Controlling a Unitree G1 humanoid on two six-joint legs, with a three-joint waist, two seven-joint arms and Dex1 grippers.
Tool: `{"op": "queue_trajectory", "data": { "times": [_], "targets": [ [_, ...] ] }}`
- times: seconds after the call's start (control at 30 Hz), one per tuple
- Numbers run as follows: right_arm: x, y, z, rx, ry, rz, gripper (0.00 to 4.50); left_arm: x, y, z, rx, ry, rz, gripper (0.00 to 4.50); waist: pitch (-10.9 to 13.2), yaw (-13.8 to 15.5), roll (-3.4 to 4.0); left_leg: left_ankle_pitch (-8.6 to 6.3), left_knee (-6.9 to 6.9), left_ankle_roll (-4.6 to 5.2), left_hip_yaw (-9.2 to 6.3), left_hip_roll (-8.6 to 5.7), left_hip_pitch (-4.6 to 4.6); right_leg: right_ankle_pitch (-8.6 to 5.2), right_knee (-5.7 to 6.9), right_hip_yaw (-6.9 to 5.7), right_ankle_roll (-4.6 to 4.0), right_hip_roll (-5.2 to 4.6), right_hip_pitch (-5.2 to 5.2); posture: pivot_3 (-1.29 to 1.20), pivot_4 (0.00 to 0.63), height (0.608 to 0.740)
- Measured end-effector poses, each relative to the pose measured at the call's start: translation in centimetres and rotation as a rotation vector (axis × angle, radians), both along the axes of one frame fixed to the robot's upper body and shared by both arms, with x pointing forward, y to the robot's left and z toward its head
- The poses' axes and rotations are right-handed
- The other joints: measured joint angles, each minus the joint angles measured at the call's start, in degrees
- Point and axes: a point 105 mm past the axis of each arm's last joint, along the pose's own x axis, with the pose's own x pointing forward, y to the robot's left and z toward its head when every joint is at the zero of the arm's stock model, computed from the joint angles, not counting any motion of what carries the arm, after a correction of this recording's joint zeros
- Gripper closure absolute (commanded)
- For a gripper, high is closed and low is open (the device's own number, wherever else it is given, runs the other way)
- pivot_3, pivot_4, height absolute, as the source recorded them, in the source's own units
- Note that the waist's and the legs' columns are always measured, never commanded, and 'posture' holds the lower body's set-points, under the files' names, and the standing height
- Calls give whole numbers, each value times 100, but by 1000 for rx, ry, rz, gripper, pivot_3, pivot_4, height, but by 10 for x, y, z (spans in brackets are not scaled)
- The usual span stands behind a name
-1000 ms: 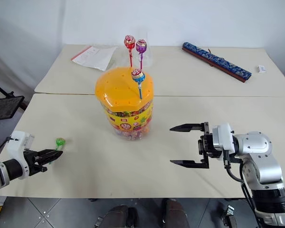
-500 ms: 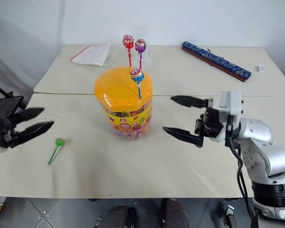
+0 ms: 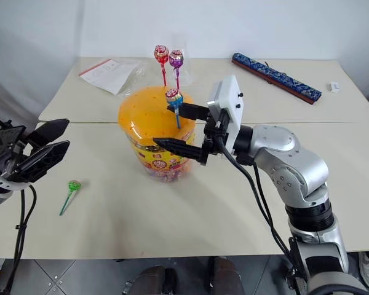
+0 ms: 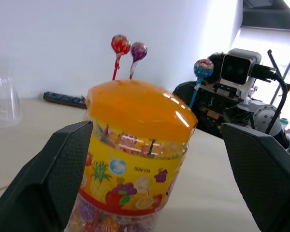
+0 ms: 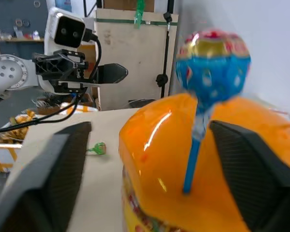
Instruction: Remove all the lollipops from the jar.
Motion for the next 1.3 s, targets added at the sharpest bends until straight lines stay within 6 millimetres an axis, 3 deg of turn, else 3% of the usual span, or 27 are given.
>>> {"op": "queue_trajectory", "data": {
  "times": [0.3, 0.4, 0.53, 0.63, 0.67, 0.73, 0.87, 1.0, 1.1, 1.2, 1.3],
  "targets": [
    [8, -1, -4, 13, -3, -4, 4457, 2, -4, 0, -20, -23, -9, 0, 0, -30, 0, 0, -1, -1, 2, 6, 0, 0, 0, 0, 0, 5, -3, 0, 150, 740],
    [7, -2, 1, 77, -3, 30, 4457, 2, -6, 3, -28, -38, -18, 0, 0, -30, 0, 0, -1, -1, 2, 6, 0, 0, -1, 0, 0, 7, -2, 0, 150, 740],
    [-2, -16, 24, 235, 10, 122, 4457, 0, -15, 6, -15, -64, -56, 0, 0, -29, 0, 0, -1, 0, 1, 4, -1, 0, 0, 0, 0, 8, -2, 0, 150, 740],
    [5, -69, 52, 225, 20, 14, 4457, -10, -43, 0, 123, -100, -153, 0, 3, 73, 1, -6, 0, 20, -6, -14, -4, 3, -4, -2, 5, 5, 4, 0, 150, 740],
    [8, -84, 52, 182, 27, -43, 4457, -12, -47, -2, 155, -109, -167, 0, 2, 106, 0, -9, 0, 25, -6, -14, -2, 3, -11, -2, 5, 4, 8, 0, 150, 740],
    [17, -123, 27, -20, 93, -227, 4457, -15, -57, -8, 256, -130, -198, 0, 0, 160, -4, -18, 0, 33, -8, -14, -3, 3, -26, -2, 5, 4, 13, 0, 150, 740],
    [32, -209, -73, -531, 362, -612, 4457, -20, -66, -25, 397, -129, -251, 0, 1, 120, -1, -22, -6, 38, 57, -5, -4, 2, -68, -1, 8, 6, 7, 0, 150, 740],
    [23, -262, -125, -798, 430, -780, 4457, -19, -70, -30, 438, -140, -271, 0, 2, 72, 1, -17, -5, 30, 111, 13, 27, 2, -61, -1, 8, 9, 4, 0, 150, 740],
    [15, -274, -156, -882, 443, -749, 4457, -18, -67, -32, 446, -131, -269, 0, 2, 73, 1, -16, -5, 28, 125, 15, 40, 2, -62, 18, 8, 17, 0, 0, 150, 740],
    [20, -280, -162, -815, 415, -765, 3841, -15, -63, -31, 454, -125, -259, 0, 2, 54, 0, -16, -3, 28, 135, 15, 55, 3, -62, 36, 8, 25, 8, 0, 150, 740],
    [22, -287, -162, -755, 423, -798, 2905, -14, -63, -28, 445, -128, -253, 0, 1, 64, -1, -16, -3, 28, 134, 14, 57, 3, -59, 74, 8, 9, 9, 0, 150, 740]
  ]
}}
